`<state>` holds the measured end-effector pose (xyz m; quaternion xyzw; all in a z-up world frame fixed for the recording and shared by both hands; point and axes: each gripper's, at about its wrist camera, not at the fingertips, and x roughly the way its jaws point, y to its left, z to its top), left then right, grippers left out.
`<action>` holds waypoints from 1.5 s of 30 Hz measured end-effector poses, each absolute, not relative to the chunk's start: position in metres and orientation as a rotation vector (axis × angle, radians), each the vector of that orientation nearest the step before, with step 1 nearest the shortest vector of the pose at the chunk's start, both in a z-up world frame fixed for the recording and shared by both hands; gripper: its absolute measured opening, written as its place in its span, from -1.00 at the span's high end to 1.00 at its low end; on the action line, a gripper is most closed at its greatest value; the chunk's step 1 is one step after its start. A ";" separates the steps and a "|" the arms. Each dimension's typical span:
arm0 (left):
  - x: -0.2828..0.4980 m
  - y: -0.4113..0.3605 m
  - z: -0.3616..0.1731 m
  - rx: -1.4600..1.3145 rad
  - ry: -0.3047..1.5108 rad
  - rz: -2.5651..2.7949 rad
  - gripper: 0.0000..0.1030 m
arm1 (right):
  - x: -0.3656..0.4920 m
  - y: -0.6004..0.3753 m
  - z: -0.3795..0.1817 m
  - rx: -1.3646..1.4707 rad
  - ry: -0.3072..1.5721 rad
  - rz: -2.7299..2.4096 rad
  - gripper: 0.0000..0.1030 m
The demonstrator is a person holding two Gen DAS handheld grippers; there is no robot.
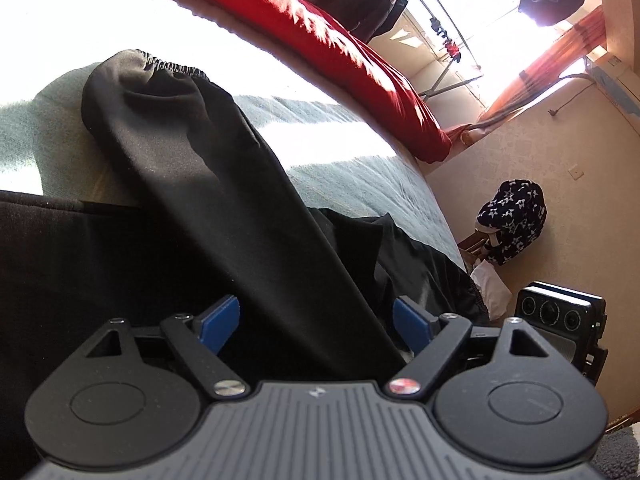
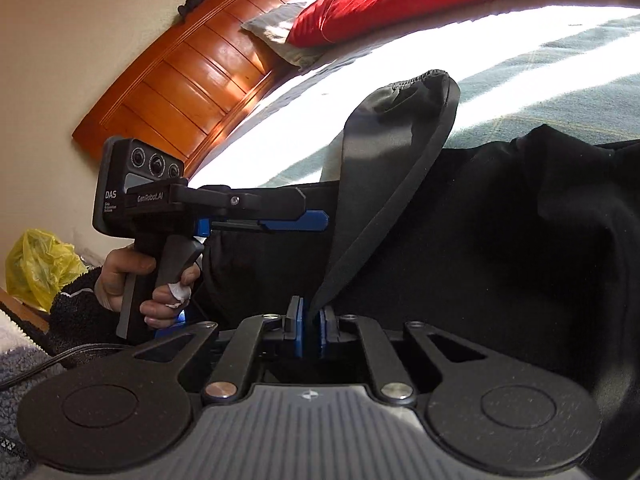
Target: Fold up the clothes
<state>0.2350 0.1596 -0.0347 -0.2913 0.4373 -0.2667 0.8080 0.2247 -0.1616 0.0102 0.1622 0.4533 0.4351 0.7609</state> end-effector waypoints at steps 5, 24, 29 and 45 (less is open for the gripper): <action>0.239 0.153 -0.053 -0.653 0.970 -0.499 -0.63 | 0.217 -0.179 0.010 0.345 0.994 0.929 0.60; 0.290 0.152 -0.071 -0.513 0.919 -0.494 -0.08 | 0.177 -0.237 0.017 0.413 0.923 0.743 0.07; 0.284 0.155 -0.064 -0.434 0.900 -0.414 0.72 | 0.182 -0.233 0.019 0.411 0.904 0.712 0.02; 0.228 0.174 0.018 -0.439 0.628 -0.348 0.87 | 0.193 -0.258 0.015 0.439 0.886 0.633 -0.09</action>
